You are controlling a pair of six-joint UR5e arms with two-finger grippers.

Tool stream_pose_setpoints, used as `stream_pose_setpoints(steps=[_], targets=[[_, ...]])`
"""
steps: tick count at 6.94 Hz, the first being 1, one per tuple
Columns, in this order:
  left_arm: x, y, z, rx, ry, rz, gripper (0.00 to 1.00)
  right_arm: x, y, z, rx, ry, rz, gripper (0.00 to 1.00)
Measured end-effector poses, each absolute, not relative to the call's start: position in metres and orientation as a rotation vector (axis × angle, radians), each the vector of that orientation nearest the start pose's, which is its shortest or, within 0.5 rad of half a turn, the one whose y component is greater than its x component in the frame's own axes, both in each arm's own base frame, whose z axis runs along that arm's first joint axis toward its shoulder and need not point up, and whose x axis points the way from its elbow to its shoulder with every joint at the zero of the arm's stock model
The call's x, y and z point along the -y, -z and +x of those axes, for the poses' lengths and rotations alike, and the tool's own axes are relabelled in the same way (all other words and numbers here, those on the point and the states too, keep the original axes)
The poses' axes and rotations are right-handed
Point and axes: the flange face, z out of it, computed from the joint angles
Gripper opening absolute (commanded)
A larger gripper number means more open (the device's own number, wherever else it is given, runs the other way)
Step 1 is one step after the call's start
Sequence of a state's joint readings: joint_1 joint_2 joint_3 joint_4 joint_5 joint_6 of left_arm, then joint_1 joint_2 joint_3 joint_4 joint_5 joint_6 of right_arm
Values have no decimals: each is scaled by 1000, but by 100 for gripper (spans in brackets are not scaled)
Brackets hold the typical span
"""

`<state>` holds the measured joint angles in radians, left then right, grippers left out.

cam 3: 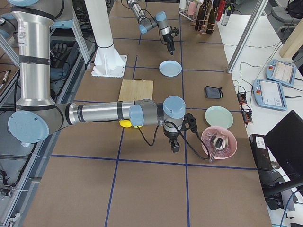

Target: Pick orange to plate

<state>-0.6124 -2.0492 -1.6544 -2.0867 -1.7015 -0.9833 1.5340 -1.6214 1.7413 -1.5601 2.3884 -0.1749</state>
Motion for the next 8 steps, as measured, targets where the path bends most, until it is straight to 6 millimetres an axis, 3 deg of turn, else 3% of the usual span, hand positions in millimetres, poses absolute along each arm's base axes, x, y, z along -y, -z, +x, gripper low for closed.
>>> stream_pose_setpoints(steps=[2, 3, 4, 5, 6, 8], targets=[[520, -295, 358, -762, -252, 561, 100, 478, -594, 43, 808, 253, 180, 100], [543, -316, 295, -691, -341, 555, 100, 477, -594, 43, 808, 252, 180, 100], [559, -351, 230, -683, -392, 508, 100, 477, -594, 43, 808, 252, 180, 100], [563, -402, 172, -726, -408, 426, 100, 476, -595, 43, 809, 251, 178, 100], [554, -458, 125, -771, -386, 340, 100, 475, -596, 43, 810, 250, 176, 100], [534, -529, 35, -794, -241, 242, 100, 475, -594, 43, 812, 252, 180, 100]])
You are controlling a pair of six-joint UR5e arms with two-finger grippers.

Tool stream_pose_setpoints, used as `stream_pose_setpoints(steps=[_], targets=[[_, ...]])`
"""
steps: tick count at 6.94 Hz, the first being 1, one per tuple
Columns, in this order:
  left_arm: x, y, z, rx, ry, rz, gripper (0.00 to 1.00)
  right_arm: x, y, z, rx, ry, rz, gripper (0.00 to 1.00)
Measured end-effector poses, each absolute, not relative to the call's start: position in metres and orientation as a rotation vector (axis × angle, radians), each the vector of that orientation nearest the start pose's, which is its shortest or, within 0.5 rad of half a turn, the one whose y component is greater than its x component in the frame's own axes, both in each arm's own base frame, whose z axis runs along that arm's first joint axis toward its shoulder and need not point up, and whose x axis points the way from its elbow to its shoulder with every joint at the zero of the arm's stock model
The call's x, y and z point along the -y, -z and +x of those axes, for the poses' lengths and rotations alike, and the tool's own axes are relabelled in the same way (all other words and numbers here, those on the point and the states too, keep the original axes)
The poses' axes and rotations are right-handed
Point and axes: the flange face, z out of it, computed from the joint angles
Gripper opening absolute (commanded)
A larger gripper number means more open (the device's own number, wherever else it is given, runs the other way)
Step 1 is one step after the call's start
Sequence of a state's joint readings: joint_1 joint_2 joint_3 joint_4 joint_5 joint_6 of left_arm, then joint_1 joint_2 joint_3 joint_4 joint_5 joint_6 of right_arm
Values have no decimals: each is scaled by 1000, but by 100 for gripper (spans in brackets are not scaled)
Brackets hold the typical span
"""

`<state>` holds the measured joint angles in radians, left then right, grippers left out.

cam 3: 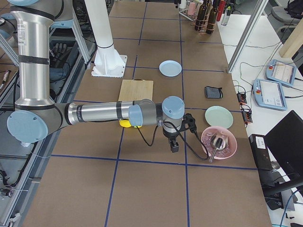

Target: Pick orange to plate

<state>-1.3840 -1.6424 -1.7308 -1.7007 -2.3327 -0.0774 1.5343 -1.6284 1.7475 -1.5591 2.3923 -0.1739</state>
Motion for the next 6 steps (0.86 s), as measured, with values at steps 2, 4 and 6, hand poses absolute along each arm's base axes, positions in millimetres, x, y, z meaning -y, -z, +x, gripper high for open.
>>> stream_pose_setpoints(steps=[2, 4, 6], targets=[[497, -587, -11, -774, -258, 169, 100, 476, -584, 41, 842, 260, 197, 100], [461, -632, -26, -769, -256, 104, 100, 495, -546, 21, 855, 296, 241, 100], [459, -638, -26, -776, -229, 84, 100, 517, -504, -47, 880, 267, 235, 100]])
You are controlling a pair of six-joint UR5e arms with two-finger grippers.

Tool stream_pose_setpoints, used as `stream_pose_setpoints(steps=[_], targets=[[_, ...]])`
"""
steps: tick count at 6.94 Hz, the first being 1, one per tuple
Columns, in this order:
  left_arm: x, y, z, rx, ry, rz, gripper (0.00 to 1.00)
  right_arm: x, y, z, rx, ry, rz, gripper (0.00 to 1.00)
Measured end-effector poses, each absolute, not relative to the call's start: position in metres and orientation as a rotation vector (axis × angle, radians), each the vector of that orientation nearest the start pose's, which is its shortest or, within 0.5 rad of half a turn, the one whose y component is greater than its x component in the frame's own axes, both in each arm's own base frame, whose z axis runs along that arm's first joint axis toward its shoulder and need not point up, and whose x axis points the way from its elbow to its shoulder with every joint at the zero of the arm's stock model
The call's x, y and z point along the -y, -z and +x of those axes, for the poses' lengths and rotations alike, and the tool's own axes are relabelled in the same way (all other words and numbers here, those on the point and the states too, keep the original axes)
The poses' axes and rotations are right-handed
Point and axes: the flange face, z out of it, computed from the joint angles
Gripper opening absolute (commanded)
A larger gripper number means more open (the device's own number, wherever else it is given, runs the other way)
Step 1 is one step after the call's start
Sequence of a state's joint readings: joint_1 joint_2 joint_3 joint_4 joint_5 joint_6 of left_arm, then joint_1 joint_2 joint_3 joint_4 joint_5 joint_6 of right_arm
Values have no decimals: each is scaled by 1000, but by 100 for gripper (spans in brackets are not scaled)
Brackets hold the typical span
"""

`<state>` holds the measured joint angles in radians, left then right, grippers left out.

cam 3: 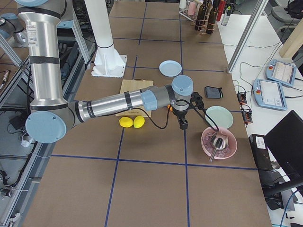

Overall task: Pick orange to plate
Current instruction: 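Reach the right gripper down and grasp the orange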

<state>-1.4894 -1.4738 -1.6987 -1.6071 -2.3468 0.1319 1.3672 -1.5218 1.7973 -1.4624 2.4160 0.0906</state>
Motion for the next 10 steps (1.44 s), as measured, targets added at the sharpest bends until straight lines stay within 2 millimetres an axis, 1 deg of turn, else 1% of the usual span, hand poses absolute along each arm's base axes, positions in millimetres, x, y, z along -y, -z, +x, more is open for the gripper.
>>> stream_pose_setpoints(steps=[1, 3, 4, 5, 6, 7, 9, 10], targets=[[459, -636, -26, -777, -225, 87, 100, 520, -489, -98, 869, 238, 231, 100], [460, -632, -26, -777, -227, 96, 100, 516, -463, -211, 817, 159, 252, 100], [460, -631, -26, -776, -228, 98, 100, 517, -454, -257, 811, 135, 258, 100], [461, -630, -26, -776, -229, 100, 100, 519, -452, -291, 795, 127, 262, 100], [461, -630, -27, -775, -230, 101, 100, 519, -457, -316, 779, 128, 267, 100], [461, -630, -27, -775, -230, 102, 100, 518, -465, -328, 775, 131, 272, 100], [460, -630, -27, -775, -231, 102, 100, 513, -472, -344, 779, 142, 270, 100], [460, -630, -27, -775, -231, 103, 100, 508, -476, -351, 776, 150, 264, 82]])
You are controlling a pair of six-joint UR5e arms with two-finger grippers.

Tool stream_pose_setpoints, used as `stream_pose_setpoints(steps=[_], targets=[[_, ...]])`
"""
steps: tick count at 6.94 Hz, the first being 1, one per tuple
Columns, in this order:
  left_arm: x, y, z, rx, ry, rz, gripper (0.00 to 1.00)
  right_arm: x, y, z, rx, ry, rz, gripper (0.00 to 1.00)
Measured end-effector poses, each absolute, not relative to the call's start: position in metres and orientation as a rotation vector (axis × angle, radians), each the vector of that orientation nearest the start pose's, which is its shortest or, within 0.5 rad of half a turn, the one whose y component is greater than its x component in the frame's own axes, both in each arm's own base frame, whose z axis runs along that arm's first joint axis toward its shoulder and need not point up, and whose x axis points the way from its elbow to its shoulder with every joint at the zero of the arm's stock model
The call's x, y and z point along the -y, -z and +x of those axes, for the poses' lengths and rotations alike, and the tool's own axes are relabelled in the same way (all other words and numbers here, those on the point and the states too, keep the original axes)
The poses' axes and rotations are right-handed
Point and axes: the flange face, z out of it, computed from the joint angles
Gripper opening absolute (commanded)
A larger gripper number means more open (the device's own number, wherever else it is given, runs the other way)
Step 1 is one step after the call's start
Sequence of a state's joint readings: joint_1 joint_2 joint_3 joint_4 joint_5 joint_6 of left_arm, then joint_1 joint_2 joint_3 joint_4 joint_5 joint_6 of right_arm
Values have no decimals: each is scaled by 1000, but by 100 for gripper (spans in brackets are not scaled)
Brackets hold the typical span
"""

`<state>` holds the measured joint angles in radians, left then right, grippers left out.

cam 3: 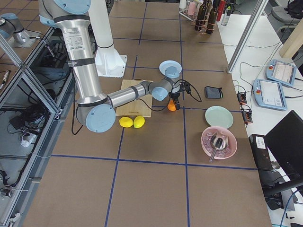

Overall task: Pick orange to plate
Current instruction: 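Reach the right gripper down and grasp the orange, then carry the orange with the right gripper over the white plate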

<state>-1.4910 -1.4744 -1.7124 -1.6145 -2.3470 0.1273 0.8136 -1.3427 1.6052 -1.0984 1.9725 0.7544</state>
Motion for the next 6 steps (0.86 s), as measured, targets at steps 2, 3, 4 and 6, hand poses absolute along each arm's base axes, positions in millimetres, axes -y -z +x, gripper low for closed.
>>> stream_pose_setpoints(steps=[2, 3, 4, 6], targets=[[460, -629, -27, -776, -231, 104, 100, 503, -480, -360, 770, 165, 258, 5], [460, -630, -27, -776, -231, 104, 100, 502, -479, -361, 772, 167, 258, 2], [458, -629, -27, -776, -231, 104, 100, 500, -471, -362, 782, 171, 266, 3], [454, -624, -30, -774, -231, 114, 100, 508, -408, -378, 826, 136, 276, 6]])
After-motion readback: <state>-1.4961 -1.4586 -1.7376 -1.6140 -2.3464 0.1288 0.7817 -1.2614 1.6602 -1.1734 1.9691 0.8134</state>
